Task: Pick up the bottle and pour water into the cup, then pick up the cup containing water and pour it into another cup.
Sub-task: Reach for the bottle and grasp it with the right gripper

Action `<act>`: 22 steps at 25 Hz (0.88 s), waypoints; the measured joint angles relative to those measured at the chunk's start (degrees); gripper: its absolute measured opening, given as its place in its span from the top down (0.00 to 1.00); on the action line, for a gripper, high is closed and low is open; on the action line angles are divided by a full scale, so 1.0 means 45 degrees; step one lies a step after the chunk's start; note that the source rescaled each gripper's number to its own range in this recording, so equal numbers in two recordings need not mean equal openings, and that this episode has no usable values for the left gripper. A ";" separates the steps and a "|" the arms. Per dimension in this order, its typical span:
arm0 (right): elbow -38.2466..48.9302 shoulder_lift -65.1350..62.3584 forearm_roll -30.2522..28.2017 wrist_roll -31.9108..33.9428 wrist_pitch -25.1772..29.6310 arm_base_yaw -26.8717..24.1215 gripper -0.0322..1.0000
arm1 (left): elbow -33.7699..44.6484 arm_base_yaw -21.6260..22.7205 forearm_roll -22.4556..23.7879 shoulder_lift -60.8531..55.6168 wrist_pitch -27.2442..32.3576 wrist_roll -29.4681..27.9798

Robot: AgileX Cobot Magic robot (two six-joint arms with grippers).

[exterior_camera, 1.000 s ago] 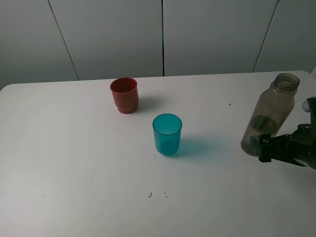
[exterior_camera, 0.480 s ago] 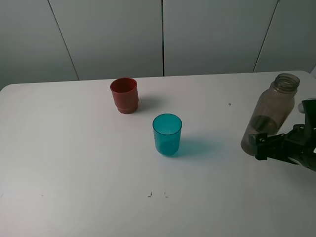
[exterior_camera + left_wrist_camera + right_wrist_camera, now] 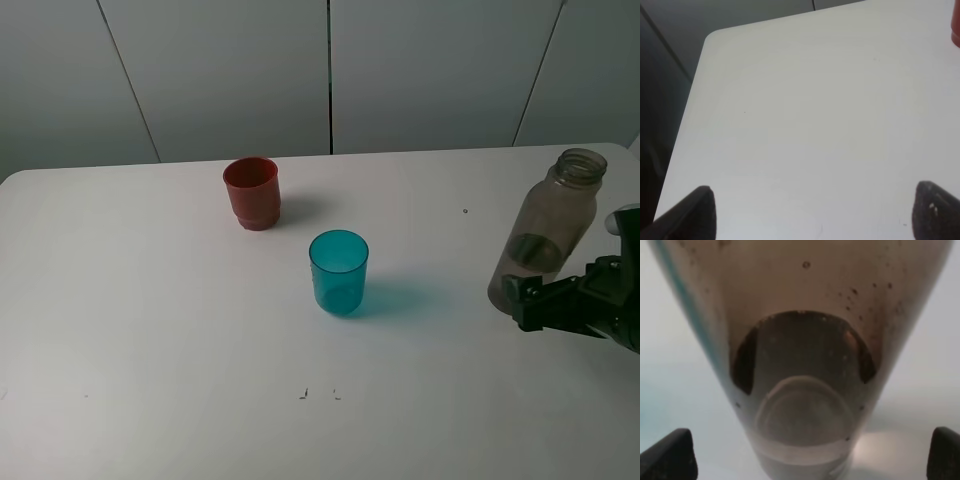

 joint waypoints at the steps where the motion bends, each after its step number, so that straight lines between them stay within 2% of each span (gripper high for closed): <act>1: 0.0000 0.0009 -0.0036 0.0000 -0.0104 0.0000 0.00 | 0.0000 0.0000 0.0000 0.0000 0.0000 0.0000; 22: -0.0410 0.0029 -0.0011 0.0076 -0.0121 0.0000 0.00 | 0.0000 0.0000 0.0000 0.0000 0.0000 0.0000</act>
